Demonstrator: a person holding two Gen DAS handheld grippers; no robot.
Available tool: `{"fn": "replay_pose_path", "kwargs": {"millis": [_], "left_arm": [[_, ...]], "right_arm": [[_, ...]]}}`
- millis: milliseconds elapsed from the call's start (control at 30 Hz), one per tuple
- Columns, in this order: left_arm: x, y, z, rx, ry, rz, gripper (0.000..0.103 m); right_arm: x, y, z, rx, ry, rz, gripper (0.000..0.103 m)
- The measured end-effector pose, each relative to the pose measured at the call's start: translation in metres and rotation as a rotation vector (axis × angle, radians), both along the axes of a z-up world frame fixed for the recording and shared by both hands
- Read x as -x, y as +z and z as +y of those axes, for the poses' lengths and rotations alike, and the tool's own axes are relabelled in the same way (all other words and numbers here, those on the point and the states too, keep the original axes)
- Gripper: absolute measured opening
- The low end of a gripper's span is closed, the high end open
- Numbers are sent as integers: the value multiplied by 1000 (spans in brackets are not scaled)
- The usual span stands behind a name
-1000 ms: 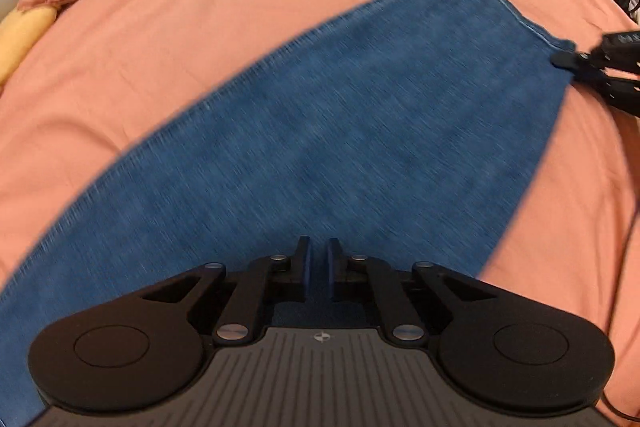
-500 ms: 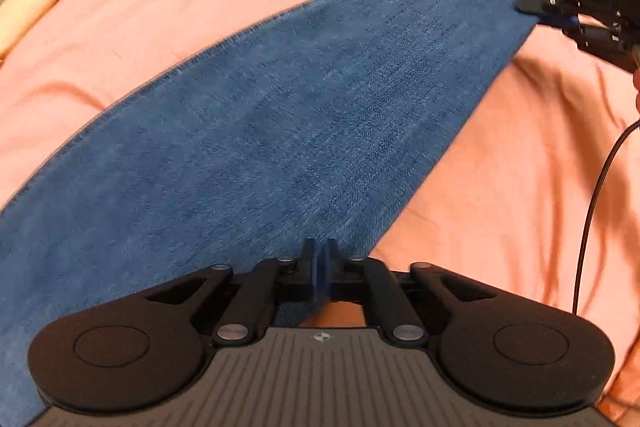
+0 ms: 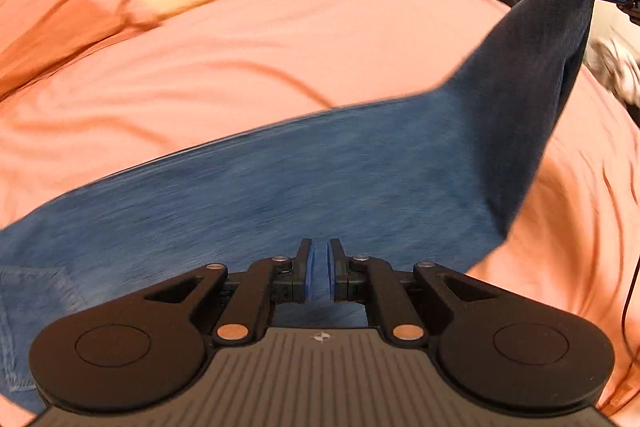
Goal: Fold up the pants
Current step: 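Fold the leg hem with the right gripper over toward the waistband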
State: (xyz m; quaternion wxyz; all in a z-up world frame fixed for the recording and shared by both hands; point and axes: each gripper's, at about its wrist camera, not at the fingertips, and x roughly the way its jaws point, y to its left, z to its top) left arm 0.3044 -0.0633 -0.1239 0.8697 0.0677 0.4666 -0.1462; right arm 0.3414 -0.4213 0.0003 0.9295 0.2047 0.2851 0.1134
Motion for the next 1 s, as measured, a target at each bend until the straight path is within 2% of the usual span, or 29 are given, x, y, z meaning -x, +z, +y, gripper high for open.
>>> {"fn": "replay_pose_path", "kwargs": {"millis": [100, 200, 300, 467, 533, 600, 667, 733, 767, 800, 867, 933, 1000], "left_arm": [[4, -1, 34, 57, 61, -9, 10], [13, -4, 68, 116, 116, -5, 10], [20, -12, 93, 152, 155, 9, 10], [23, -29, 130, 247, 205, 39, 12], [25, -34, 139, 298, 221, 42, 23], [23, -38, 146, 350, 236, 48, 38], [18, -42, 151, 407, 248, 65, 43], [11, -46, 151, 461, 252, 80, 47], [7, -47, 150, 486, 254, 86, 52], [3, -49, 150, 506, 255, 91, 54], [-5, -50, 146, 530, 251, 100, 56], [-9, -51, 141, 536, 247, 106, 56], [-13, -51, 136, 524, 229, 99, 56]], "right_arm": [[-4, 4, 69, 48, 98, 0, 2], [-4, -17, 133, 53, 186, 36, 2], [-1, -64, 195, 66, 289, 103, 2], [15, -151, 267, 174, 417, 286, 2], [21, -170, 275, 220, 424, 317, 3], [19, -180, 276, 226, 429, 345, 5], [17, -182, 277, 240, 448, 349, 8], [12, -179, 279, 237, 483, 362, 24], [8, -178, 279, 212, 513, 376, 42], [9, -176, 278, 181, 546, 386, 50], [13, -166, 277, 167, 585, 368, 51], [17, -154, 271, 206, 561, 328, 51], [17, -140, 254, 204, 534, 293, 49]]}}
